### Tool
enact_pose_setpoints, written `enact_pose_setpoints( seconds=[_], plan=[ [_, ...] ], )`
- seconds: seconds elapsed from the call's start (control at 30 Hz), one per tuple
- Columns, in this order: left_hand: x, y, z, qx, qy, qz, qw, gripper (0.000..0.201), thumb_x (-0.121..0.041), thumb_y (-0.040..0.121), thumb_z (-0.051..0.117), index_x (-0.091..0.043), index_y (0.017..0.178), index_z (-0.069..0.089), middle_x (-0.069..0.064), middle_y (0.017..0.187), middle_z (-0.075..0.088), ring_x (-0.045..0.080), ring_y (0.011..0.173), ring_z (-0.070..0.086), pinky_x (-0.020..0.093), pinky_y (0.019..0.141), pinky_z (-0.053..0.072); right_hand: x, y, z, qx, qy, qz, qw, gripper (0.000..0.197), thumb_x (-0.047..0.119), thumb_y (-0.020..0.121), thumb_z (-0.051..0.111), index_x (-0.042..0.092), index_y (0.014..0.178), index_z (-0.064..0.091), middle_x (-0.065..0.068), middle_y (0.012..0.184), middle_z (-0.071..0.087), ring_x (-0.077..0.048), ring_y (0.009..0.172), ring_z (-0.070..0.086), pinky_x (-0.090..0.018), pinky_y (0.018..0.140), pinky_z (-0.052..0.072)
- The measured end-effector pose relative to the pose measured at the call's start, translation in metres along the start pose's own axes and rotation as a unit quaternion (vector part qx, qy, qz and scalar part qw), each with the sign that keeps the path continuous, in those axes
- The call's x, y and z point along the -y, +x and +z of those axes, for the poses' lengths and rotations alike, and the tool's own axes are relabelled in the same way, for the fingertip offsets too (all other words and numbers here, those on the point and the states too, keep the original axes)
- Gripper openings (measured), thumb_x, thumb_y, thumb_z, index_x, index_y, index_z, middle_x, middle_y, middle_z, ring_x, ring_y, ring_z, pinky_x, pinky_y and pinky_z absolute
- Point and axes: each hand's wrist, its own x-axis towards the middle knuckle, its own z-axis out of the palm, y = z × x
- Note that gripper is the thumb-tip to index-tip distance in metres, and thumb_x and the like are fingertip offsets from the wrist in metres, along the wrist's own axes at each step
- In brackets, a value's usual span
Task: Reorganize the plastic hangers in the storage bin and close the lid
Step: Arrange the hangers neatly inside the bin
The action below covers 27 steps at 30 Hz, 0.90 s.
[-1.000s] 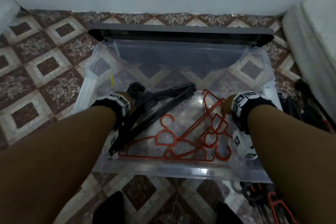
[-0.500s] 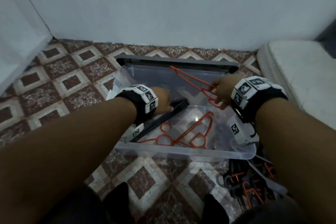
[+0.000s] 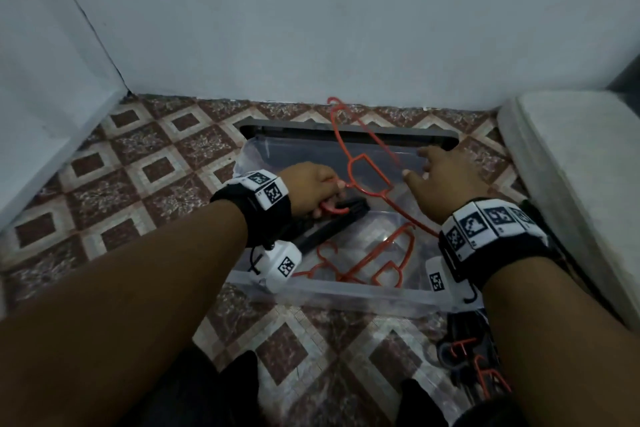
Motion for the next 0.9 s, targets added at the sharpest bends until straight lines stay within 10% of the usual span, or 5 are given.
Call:
enact_pose_setpoints(
  seconds=[0.27,0.4,0.6,0.73,0.9],
  plan=[
    [-0.027,0.032,0.018,-0.03,-0.232,-0.155,0.96,0.04,-0.026,0.094,0.051,-0.009,0.057,0.051,0.008,0.047,0.05,0.017,0.031,0.04,0.016,0.038,0.029,0.041,0.009,0.024,0.103,0.032,-0.161,0.981,0.033,0.037,0.089,0.066,0.022,0.117,0.059,0.002,0.099,0.067,-0.018,0.093,0.062,-0.027,0.075,0.045],
    [-0.015,0.04,0.021,0.029,-0.272,-0.164,0.948,0.049,-0.044,0.102,0.037,-0.006,0.082,0.062,0.009,0.057,0.06,0.019,0.044,0.046,0.02,0.043,0.031,0.025,0.02,0.02,0.053,0.013,-0.156,0.986,0.024,0.035,0.091,0.062,0.031,0.115,0.06,0.005,0.099,0.068,-0.021,0.095,0.062,-0.034,0.081,0.05],
    [0.047,0.067,0.043,0.177,0.074,-0.193,0.962,0.029,-0.028,0.096,0.053,-0.017,0.072,0.065,-0.004,0.058,0.066,0.006,0.041,0.055,0.014,0.041,0.041,0.006,0.029,0.022,-0.026,0.041,-0.095,0.994,0.028,0.014,0.088,0.052,0.034,0.103,0.065,0.001,0.114,0.067,-0.026,0.1,0.062,-0.036,0.08,0.053],
    [0.083,0.101,0.072,0.251,0.32,-0.16,0.899,0.017,-0.034,0.084,0.066,-0.027,0.07,0.059,-0.006,0.081,0.065,0.011,0.07,0.065,0.027,0.073,0.057,-0.002,0.042,0.022,-0.065,0.052,-0.066,0.994,0.029,0.011,0.087,0.051,0.03,0.104,0.066,-0.001,0.106,0.07,-0.024,0.092,0.064,-0.031,0.073,0.051],
    [0.122,0.143,0.123,0.34,0.437,-0.114,0.825,0.052,-0.055,0.089,0.056,-0.016,0.122,0.063,0.006,0.119,0.063,0.028,0.099,0.061,0.04,0.092,0.051,-0.013,0.046,0.026,-0.078,0.044,-0.055,0.994,0.03,0.01,0.089,0.057,0.028,0.112,0.062,0.001,0.106,0.067,-0.021,0.091,0.062,-0.03,0.072,0.048]
  ],
)
